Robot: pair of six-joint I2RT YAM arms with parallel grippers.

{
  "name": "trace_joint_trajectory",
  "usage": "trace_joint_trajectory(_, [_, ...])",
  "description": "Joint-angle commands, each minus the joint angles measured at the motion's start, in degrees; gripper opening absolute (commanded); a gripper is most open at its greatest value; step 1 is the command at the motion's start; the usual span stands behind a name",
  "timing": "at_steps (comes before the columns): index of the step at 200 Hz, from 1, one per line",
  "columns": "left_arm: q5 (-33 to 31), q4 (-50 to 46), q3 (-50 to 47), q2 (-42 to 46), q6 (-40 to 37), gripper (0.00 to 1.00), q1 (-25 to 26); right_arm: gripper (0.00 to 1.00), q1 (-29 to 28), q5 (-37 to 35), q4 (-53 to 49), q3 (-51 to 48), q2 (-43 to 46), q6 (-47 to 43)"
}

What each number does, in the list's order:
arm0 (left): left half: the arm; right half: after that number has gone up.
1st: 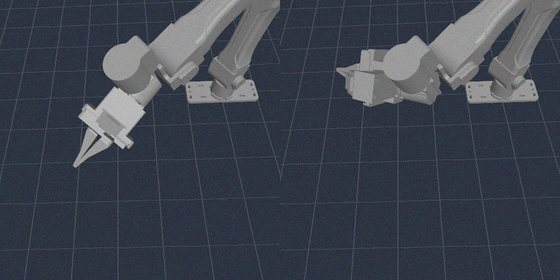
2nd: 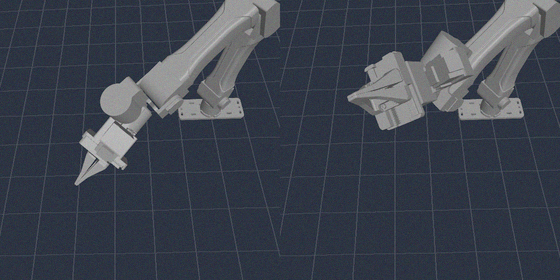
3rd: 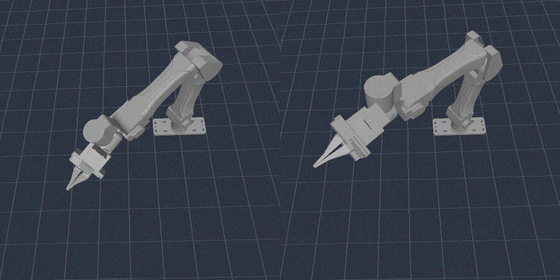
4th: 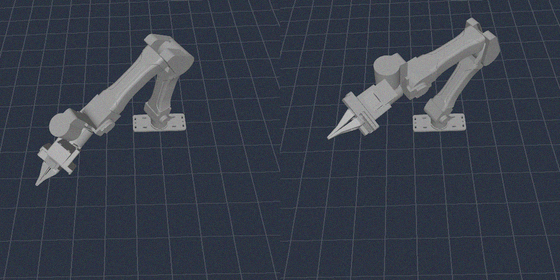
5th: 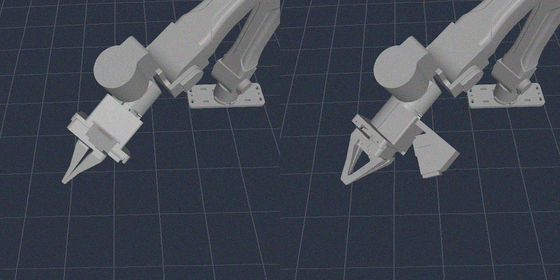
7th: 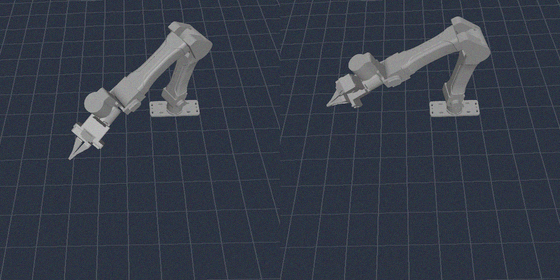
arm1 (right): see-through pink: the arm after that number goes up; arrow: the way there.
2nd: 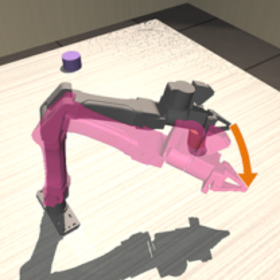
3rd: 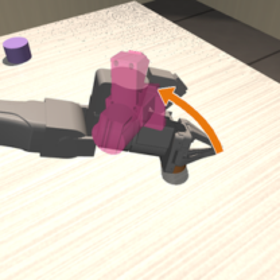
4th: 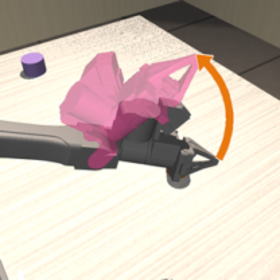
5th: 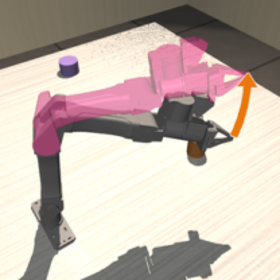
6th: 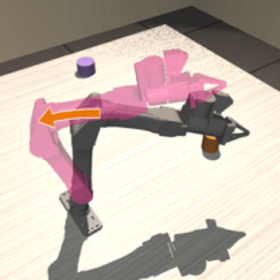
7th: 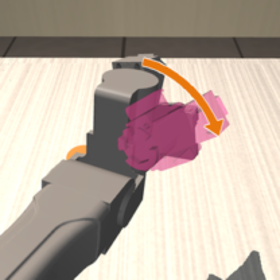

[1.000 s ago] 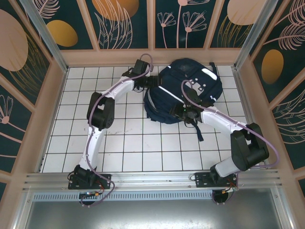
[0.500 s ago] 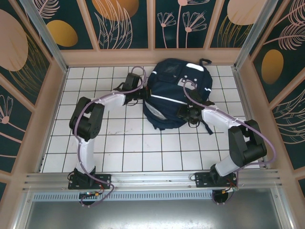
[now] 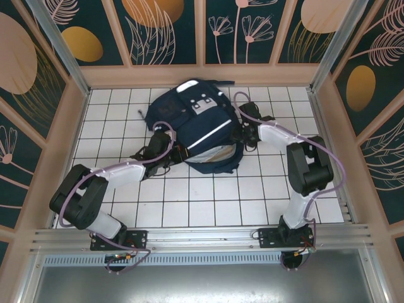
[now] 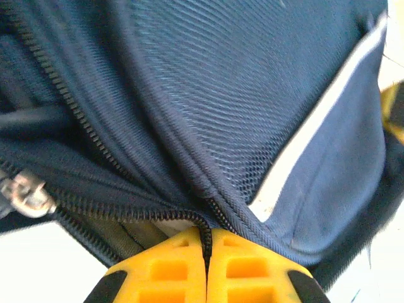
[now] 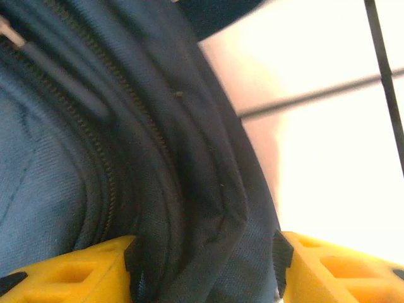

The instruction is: Pack the student bag

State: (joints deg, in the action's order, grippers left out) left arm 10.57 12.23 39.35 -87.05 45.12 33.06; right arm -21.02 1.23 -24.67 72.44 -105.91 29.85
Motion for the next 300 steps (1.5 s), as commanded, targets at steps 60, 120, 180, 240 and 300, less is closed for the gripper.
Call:
trace_joint_trajectory(60, [6.2, 5.02, 10.57, -10.58, 11.15, 0.0, 10.97, 0.59, 2.21, -3.17, -3.52, 22.55, -15.35, -7.49])
trace_joint_trajectory(120, [6.16, 3.33, 27.12, -24.48, 12.31, 0.11, 11.58, 0.62, 5.62, -4.68, -4.22, 20.25, -5.97, -5.25])
trace_joint_trajectory(180, [5.06, -4.68, 36.81, -25.8, 12.01, 0.53, 11.59, 0.65, 5.85, -4.92, -3.72, 9.3, 8.26, -0.68])
trace_joint_trajectory(240, [-4.44, -14.43, 27.3, -11.65, 10.44, 0.55, 9.72, 0.65, 2.28, 0.9, 4.3, -7.07, 21.67, 3.02])
trace_joint_trajectory(300, [-2.3, -10.66, 11.07, -2.59, 18.34, 0.54, 3.33, 0.5, -12.29, -1.81, 15.99, -19.29, 26.79, 3.04])
